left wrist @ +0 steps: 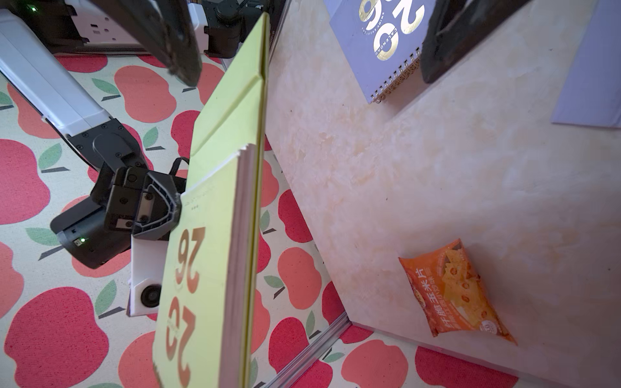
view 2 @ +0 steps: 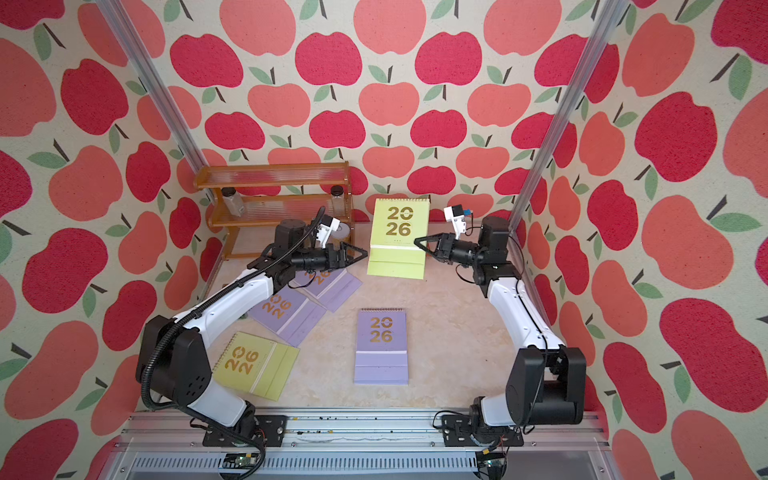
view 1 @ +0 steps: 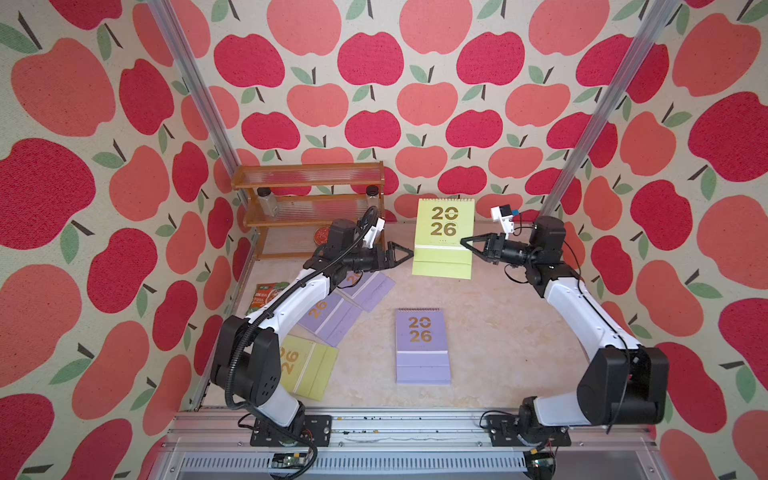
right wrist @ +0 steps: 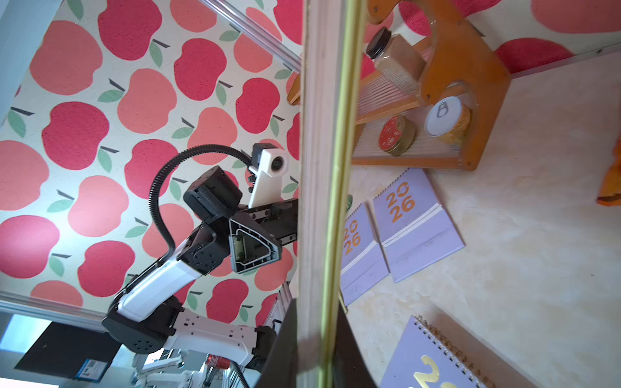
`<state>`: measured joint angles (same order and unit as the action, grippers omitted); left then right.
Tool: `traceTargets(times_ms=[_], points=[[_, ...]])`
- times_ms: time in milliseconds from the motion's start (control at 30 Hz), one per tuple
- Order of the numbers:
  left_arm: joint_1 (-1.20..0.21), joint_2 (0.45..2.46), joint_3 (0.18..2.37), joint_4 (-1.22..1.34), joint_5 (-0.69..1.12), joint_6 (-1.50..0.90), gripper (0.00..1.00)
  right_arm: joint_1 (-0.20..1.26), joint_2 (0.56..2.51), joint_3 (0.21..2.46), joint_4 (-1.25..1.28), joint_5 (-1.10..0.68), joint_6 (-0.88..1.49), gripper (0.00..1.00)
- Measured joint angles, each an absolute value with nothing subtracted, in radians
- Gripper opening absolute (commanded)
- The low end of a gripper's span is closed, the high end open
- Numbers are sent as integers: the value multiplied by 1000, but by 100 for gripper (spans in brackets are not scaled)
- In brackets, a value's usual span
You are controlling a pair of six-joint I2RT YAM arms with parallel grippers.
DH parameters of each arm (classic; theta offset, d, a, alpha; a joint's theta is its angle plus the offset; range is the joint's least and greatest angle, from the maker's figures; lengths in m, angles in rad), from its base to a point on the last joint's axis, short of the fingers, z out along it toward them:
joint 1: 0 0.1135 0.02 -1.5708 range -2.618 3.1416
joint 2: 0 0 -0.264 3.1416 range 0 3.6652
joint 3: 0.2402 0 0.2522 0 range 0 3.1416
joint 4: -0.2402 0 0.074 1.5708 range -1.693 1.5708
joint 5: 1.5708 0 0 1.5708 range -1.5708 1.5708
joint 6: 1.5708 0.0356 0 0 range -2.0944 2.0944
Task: Stack the calendars
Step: Place the calendar at the calendar.
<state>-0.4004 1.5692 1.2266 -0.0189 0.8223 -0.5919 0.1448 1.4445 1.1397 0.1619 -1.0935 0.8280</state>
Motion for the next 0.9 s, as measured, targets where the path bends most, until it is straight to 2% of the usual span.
traceTargets(times_ms=[300, 533, 600, 700, 800, 900], points=[[-346, 1461, 1149, 155, 881, -677, 99, 251, 1463, 1149, 175, -1124, 841, 0], [-285, 1477, 1083, 343, 933, -820, 99, 316, 1491, 1149, 194, -1129, 844, 0], [-279, 1481, 1070, 394, 936, -859, 93, 334, 1499, 1149, 196, -1129, 844, 0], [-268, 1494, 1059, 476, 953, -920, 77, 360, 1514, 1146, 222, -1129, 857, 0], [-258, 1514, 1053, 547, 964, -976, 58, 377, 1523, 1137, 248, -1129, 870, 0], [-253, 1526, 1036, 598, 974, -1020, 32, 380, 1529, 1132, 262, -1132, 874, 0]])
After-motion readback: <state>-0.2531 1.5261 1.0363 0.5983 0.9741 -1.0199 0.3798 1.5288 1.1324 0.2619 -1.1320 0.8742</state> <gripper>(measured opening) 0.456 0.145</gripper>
